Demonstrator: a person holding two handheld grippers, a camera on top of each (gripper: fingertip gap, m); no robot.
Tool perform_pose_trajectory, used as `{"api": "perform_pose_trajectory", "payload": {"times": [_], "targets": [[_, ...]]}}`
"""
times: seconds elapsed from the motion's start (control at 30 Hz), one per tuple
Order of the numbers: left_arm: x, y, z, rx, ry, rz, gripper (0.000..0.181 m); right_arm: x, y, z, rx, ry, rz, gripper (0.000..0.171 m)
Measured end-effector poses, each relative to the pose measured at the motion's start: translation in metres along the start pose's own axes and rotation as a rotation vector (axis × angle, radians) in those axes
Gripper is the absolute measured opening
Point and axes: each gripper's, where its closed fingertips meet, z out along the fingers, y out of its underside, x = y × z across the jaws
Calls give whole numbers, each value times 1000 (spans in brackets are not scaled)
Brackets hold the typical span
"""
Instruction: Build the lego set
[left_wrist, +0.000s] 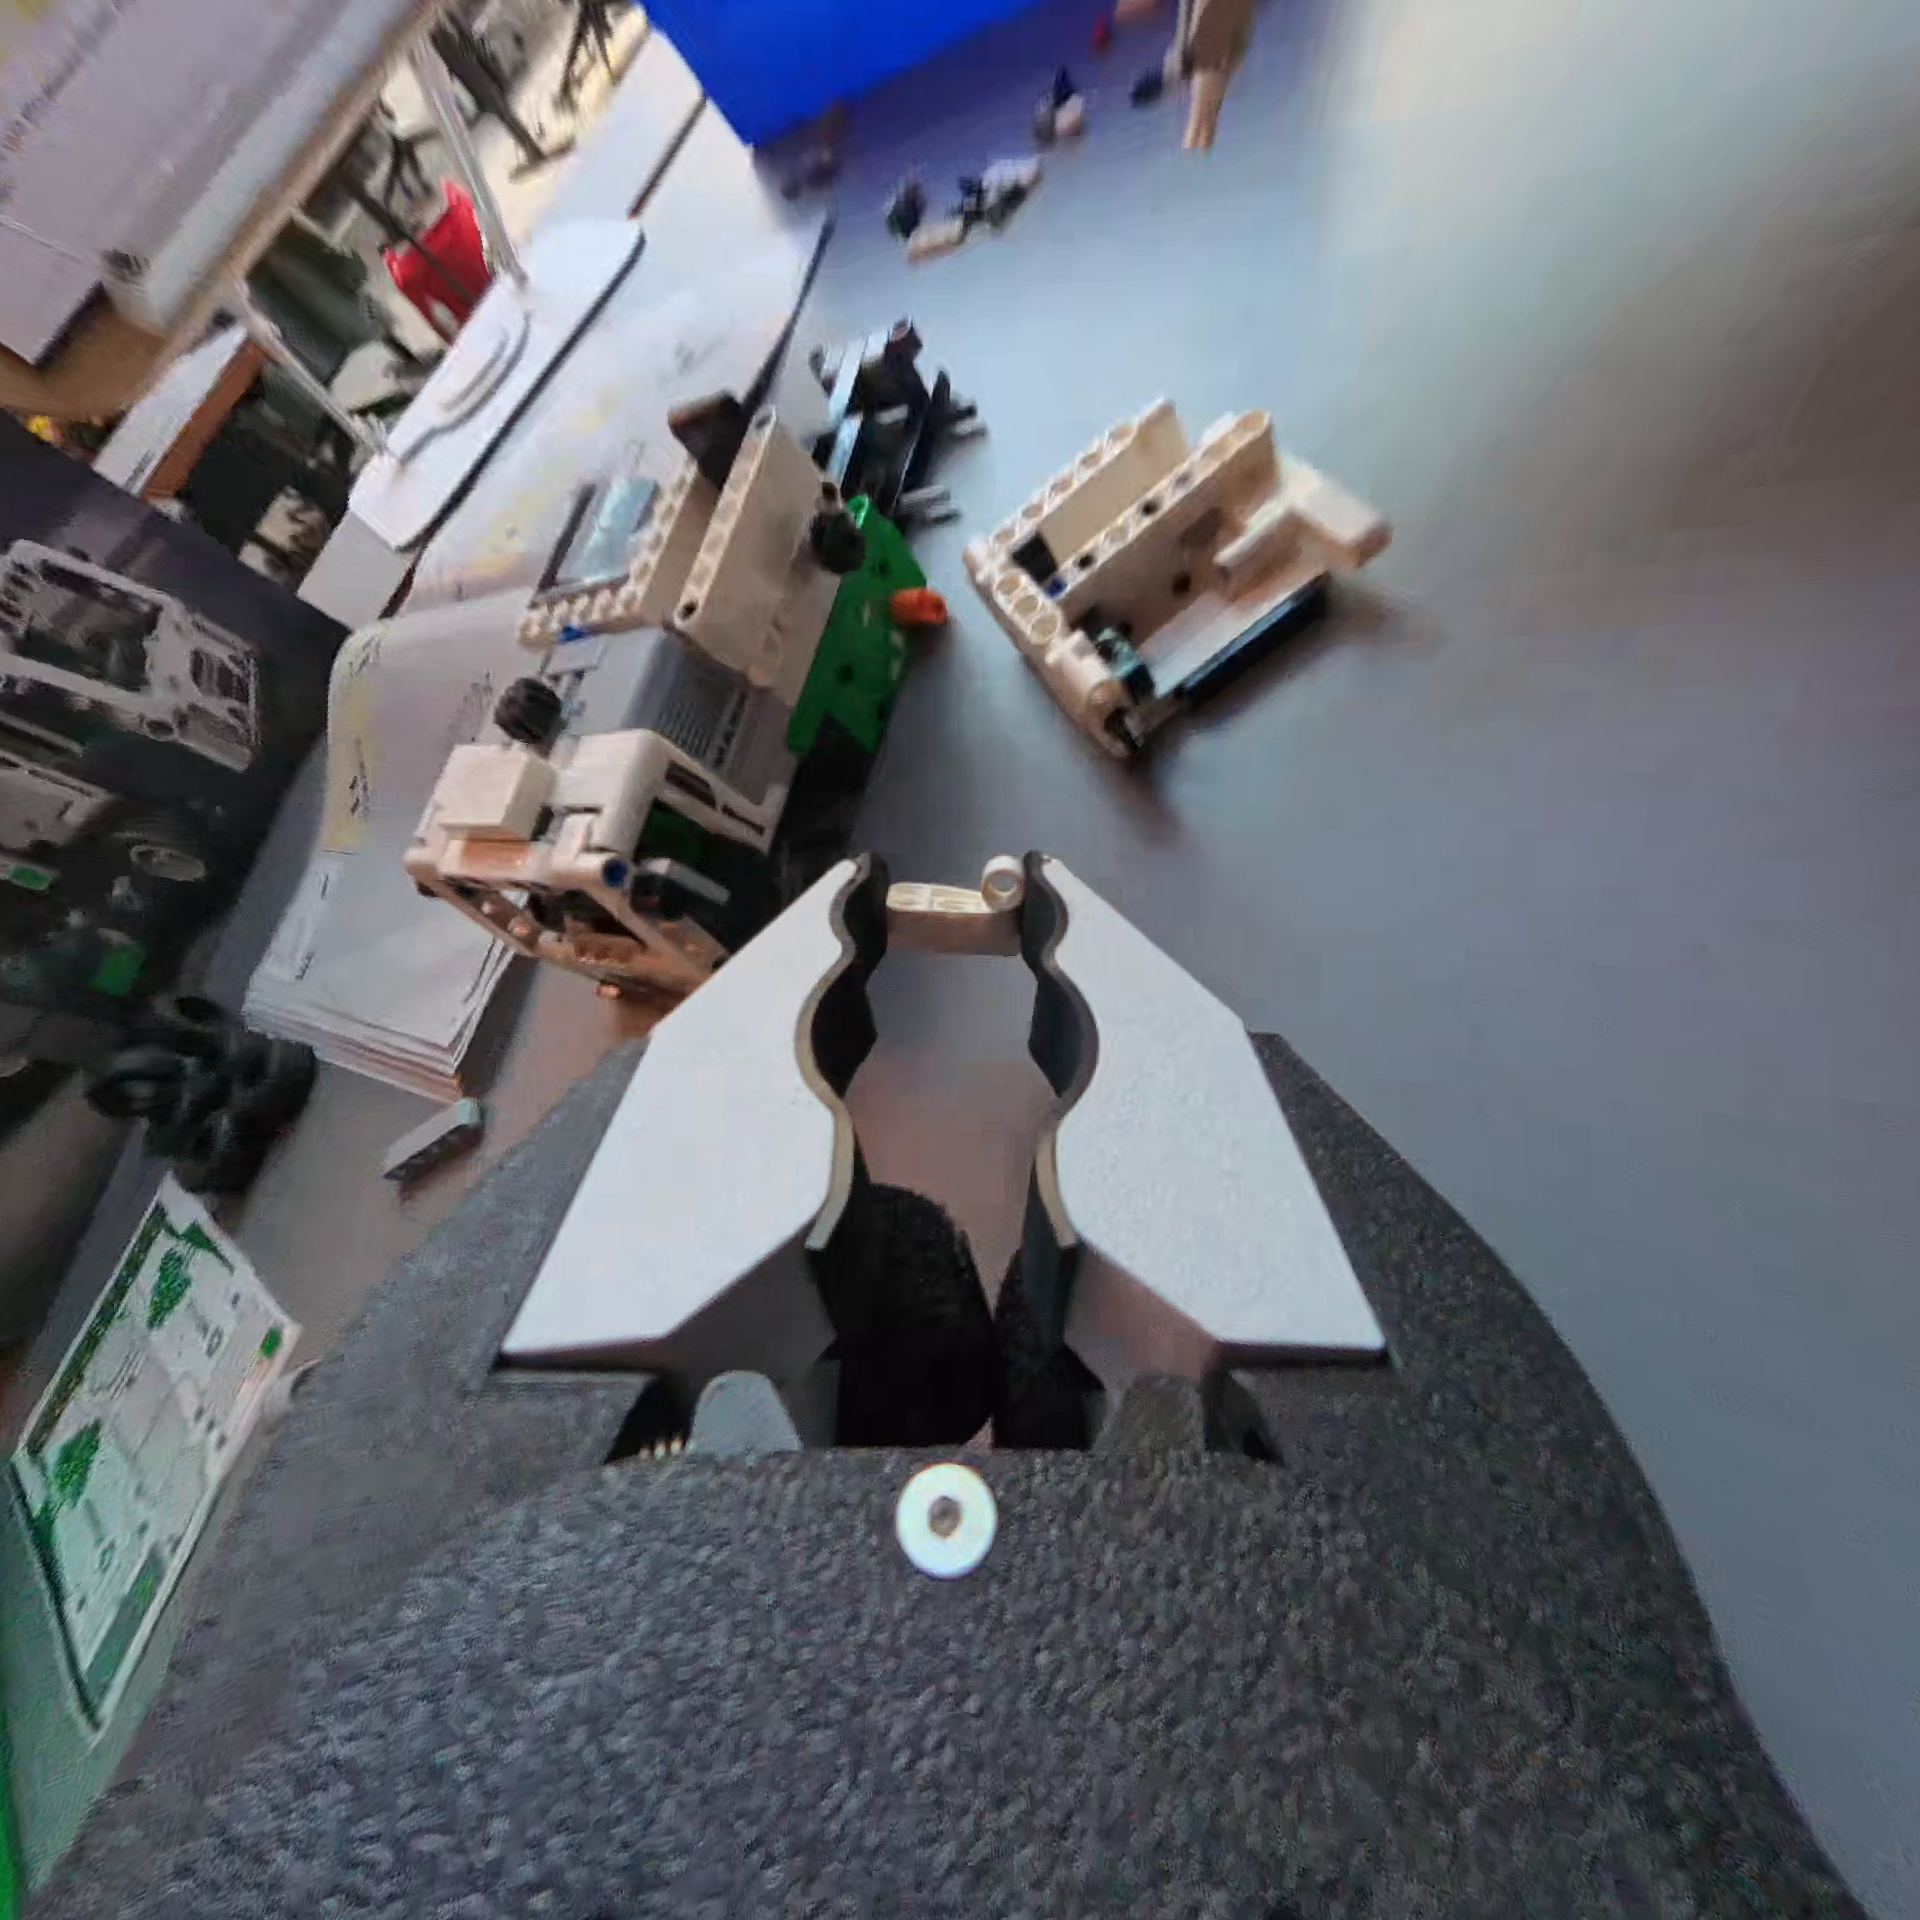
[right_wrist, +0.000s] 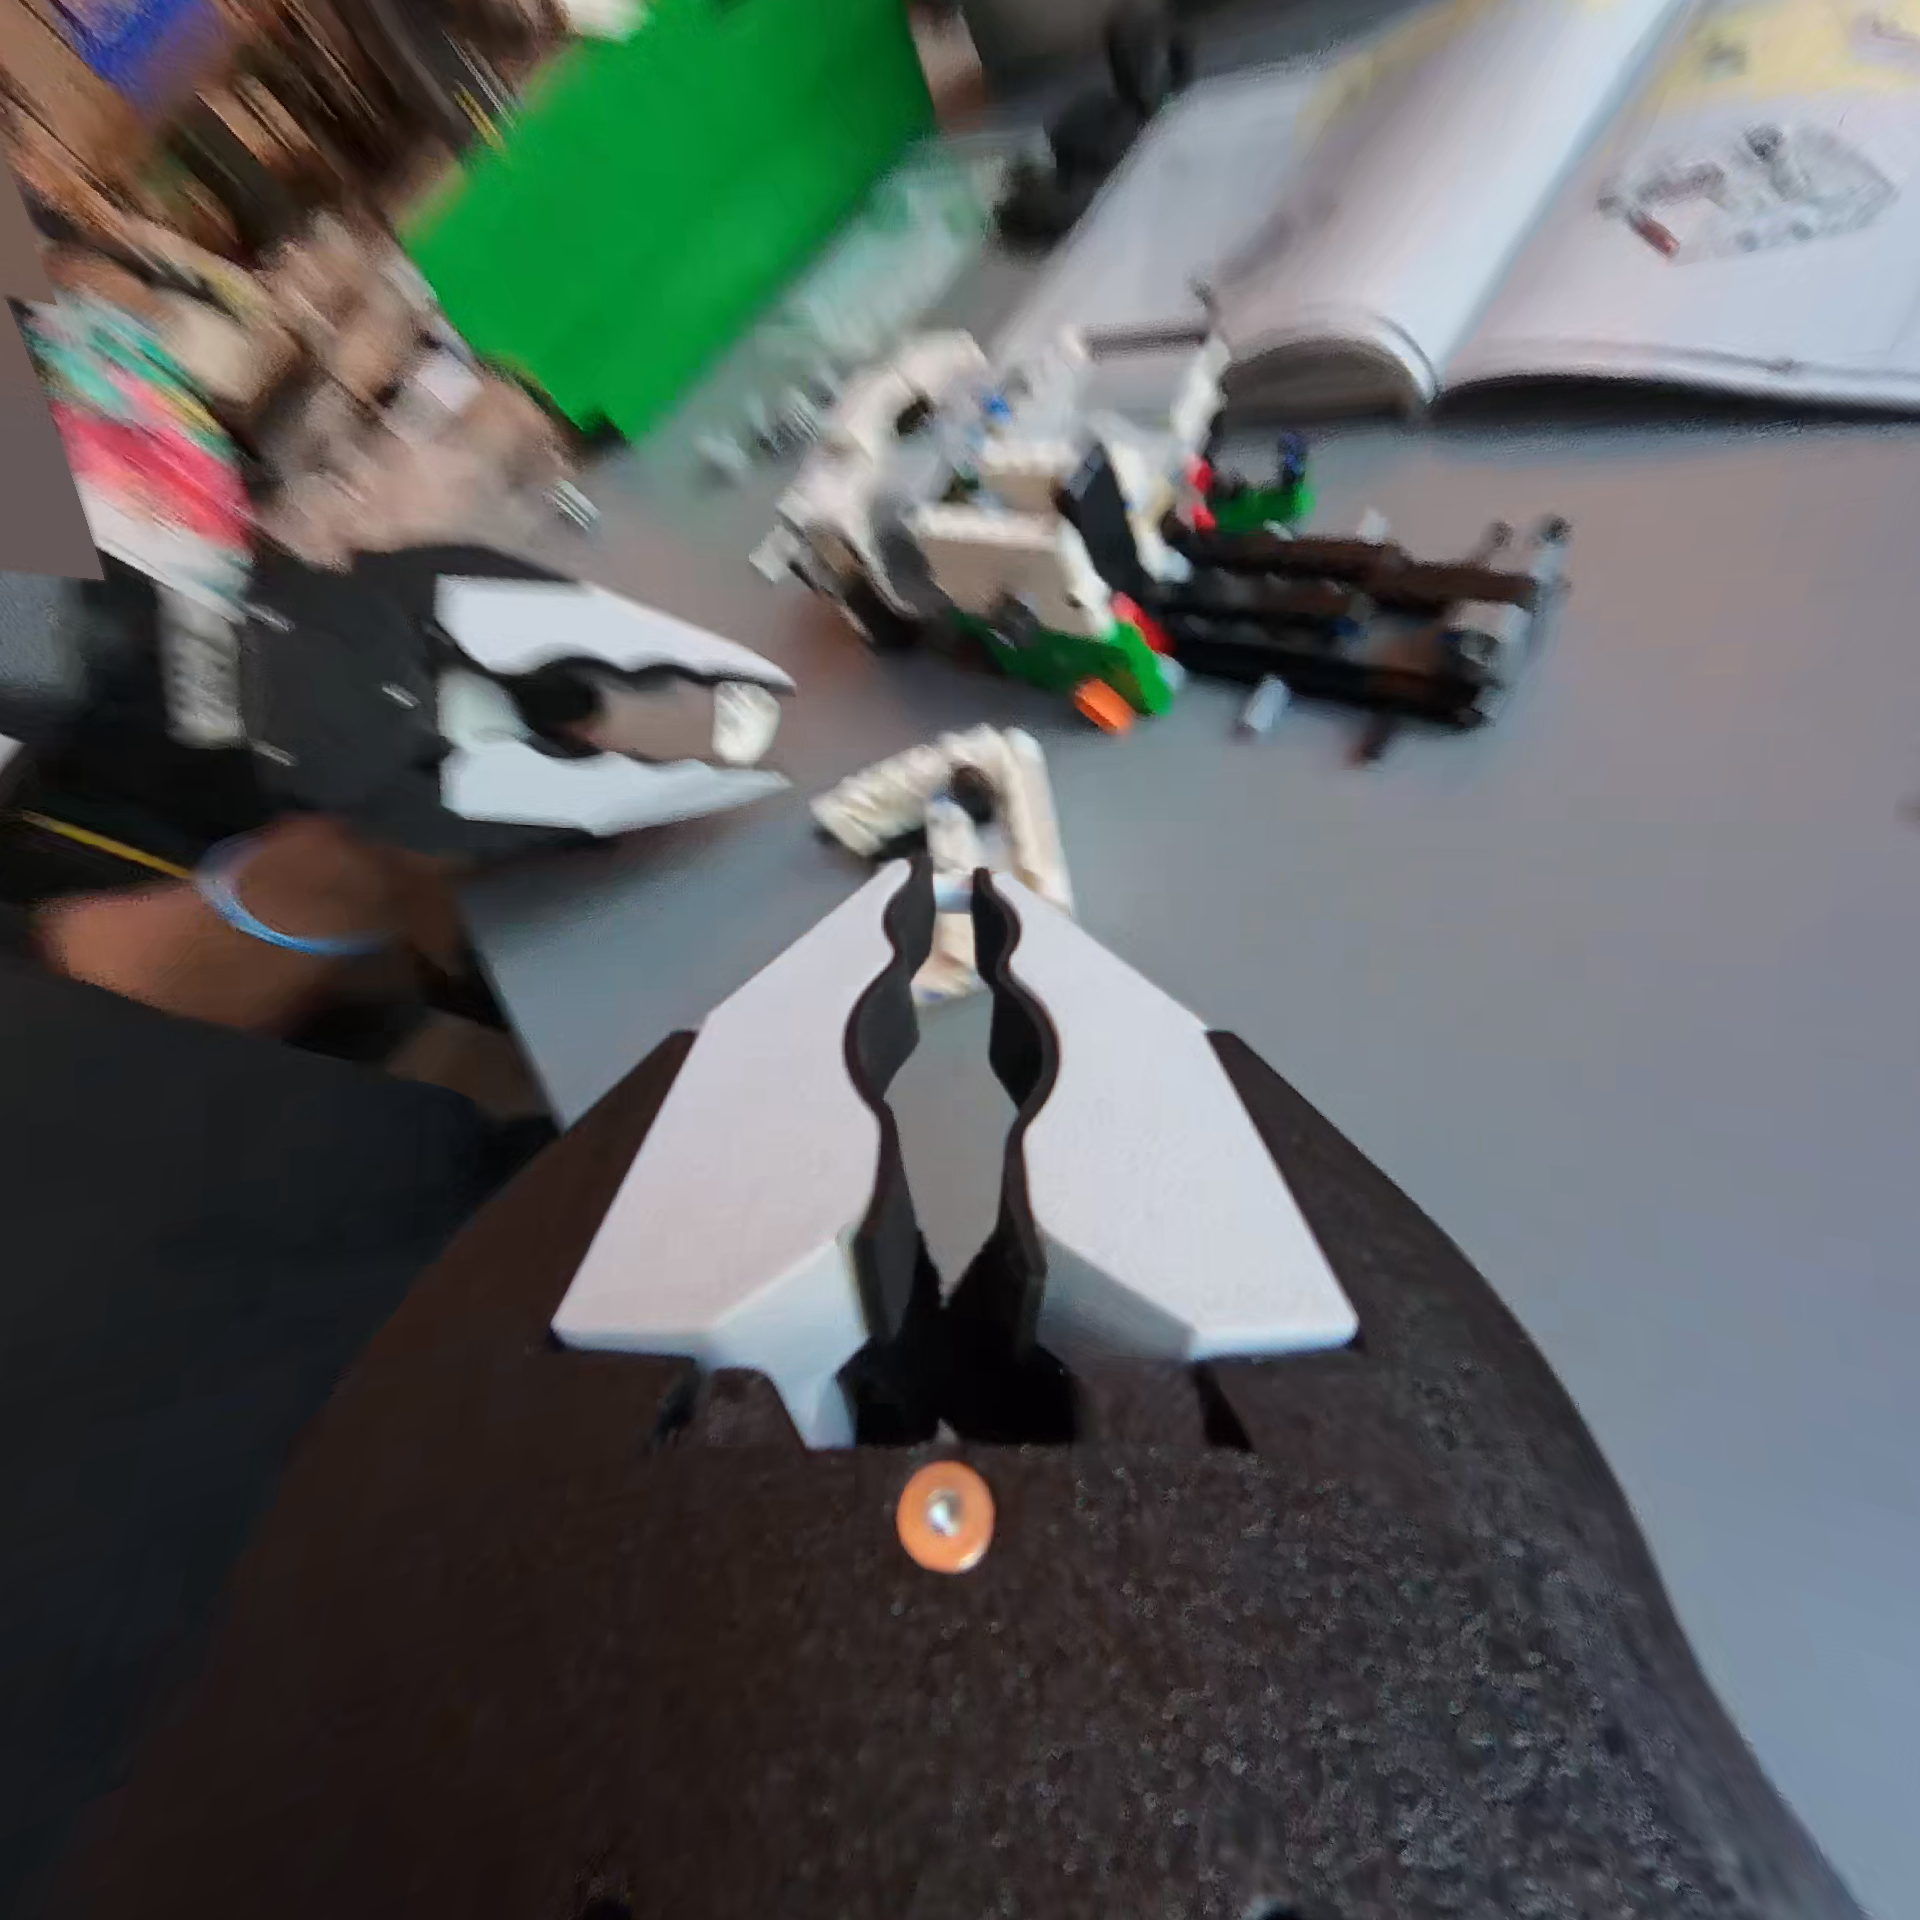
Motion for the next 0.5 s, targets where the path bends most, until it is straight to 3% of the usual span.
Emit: {"api": "perform_pose_trajectory", "payload": {"times": [0.13, 0.3, 0.5], "targets": [[-9, -8, 6, 39, 68, -193, 25, 44, 11, 2, -191, 173, -189, 7], [6, 7, 21, -102, 199, -263, 25, 55, 18, 23, -258, 148, -327, 7], [14, 9, 21, -143, 256, -322, 25, 52, 28, 33, -285, 96, -306, 7]]}}
